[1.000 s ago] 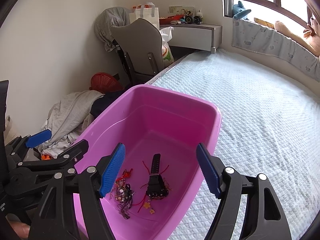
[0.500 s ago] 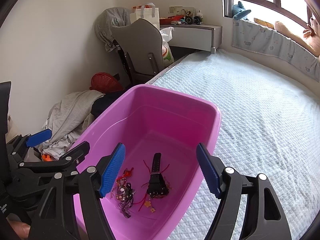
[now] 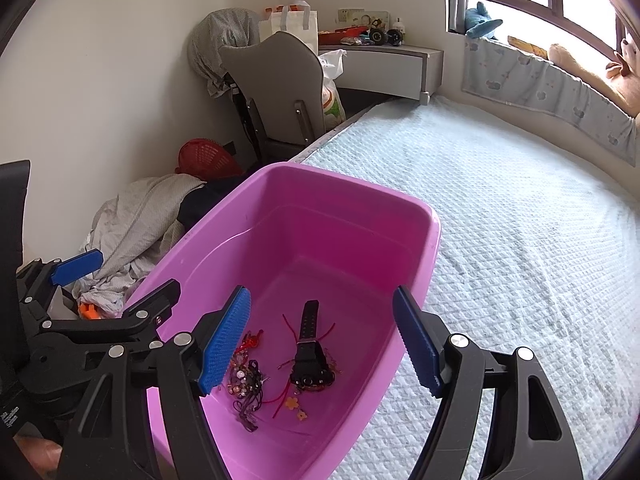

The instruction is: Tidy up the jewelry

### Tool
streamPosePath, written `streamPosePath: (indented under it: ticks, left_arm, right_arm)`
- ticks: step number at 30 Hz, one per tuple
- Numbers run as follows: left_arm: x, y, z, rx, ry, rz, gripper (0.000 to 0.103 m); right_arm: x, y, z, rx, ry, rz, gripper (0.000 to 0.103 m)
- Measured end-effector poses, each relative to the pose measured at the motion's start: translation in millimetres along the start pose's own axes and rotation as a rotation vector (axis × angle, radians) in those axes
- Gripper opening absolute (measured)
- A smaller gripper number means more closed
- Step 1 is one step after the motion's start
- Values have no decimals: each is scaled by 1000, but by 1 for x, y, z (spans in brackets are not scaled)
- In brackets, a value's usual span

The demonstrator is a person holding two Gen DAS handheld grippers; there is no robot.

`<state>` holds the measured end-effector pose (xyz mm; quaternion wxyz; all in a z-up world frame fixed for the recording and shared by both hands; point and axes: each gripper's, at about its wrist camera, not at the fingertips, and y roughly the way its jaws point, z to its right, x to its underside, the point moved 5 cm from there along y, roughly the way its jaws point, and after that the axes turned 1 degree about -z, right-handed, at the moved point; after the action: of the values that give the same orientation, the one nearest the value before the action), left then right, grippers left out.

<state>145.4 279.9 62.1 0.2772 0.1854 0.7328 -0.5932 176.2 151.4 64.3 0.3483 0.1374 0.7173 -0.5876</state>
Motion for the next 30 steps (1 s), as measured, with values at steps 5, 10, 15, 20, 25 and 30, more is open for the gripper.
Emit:
streamPosePath:
  ticks: [5, 10, 15, 20, 25, 30]
  left_arm:
    - [0, 0, -2, -3, 0, 2, 94]
    - [0, -2, -1, -2, 1, 9, 94]
    - [0, -3, -1, -2, 1, 9, 94]
    - [0, -5, -1, -3, 4, 12, 94]
    - [-1, -8, -1, -8, 11, 23, 94]
    - [-1, -9, -1, -9, 15, 23, 94]
  right_arm:
    - [1, 0, -1, 2, -2, -3, 70]
    - [1, 0, -1, 1, -3, -1, 70]
    - [1, 0, -2, 1, -5, 0, 70]
    - [1, -1, -2, 2, -7, 2, 70]
    - [1, -1, -3, 0, -5, 2, 70]
    - [0, -1, -2, 1, -6, 2, 70]
